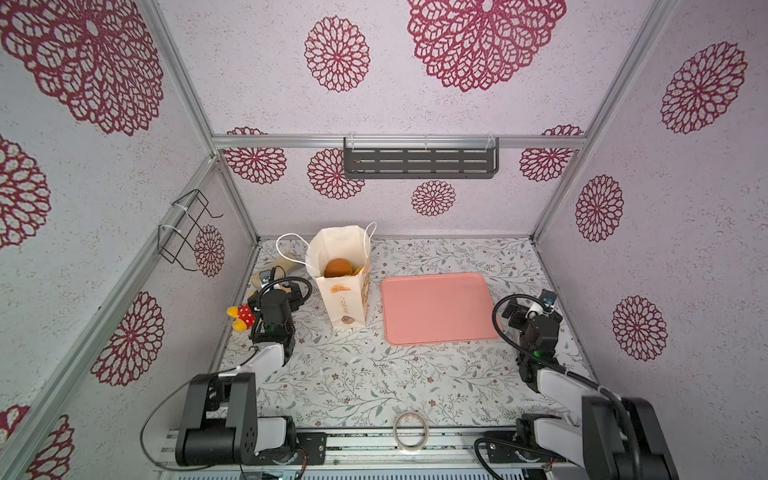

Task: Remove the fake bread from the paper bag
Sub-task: 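Close the right gripper on the metal tongs while the left arm lifts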

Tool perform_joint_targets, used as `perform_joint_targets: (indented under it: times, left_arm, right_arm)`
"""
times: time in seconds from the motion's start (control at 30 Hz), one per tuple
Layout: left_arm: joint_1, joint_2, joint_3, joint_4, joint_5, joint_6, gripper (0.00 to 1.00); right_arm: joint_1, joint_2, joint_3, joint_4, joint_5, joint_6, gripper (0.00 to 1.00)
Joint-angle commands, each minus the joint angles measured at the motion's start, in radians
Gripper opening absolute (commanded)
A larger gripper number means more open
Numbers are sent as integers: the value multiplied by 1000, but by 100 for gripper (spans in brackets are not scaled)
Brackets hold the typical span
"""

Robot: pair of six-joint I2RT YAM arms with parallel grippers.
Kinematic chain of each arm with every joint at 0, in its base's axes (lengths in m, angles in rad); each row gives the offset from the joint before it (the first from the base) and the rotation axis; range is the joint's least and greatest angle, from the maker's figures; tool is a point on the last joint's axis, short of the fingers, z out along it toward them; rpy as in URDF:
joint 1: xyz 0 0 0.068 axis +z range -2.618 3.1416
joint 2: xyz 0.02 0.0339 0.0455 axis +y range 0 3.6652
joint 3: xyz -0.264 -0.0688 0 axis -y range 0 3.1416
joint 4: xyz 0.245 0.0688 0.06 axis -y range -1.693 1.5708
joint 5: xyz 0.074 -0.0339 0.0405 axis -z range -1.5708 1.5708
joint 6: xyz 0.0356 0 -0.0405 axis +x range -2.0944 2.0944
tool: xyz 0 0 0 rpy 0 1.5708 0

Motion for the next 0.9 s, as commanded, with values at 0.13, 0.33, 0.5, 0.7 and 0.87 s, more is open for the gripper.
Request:
perform_joint_targets:
  times: [0.13,0.33,0.5,0.7,0.87]
  left_arm:
    - [9,-224,119,-647,-28,-321,97]
    - [7,-481,98,-880,203,-421,97]
    - [-2,-735,70,-992,313,-428,97]
    - [-32,-897,79,-1100,280,-412,97]
    - [-65,-893,62,-1085,240,-420,97]
  right_arm:
    - [-108,-196,335,-996,-151,288,99]
    - [-190,-240,364,-1343,-387,331,99]
    - [-197,-195,316,-1397,-445,334,99]
    - [-196,31,336,-1372,-434,328,94]
    - [-192,133,354,-1334,-378,325,89]
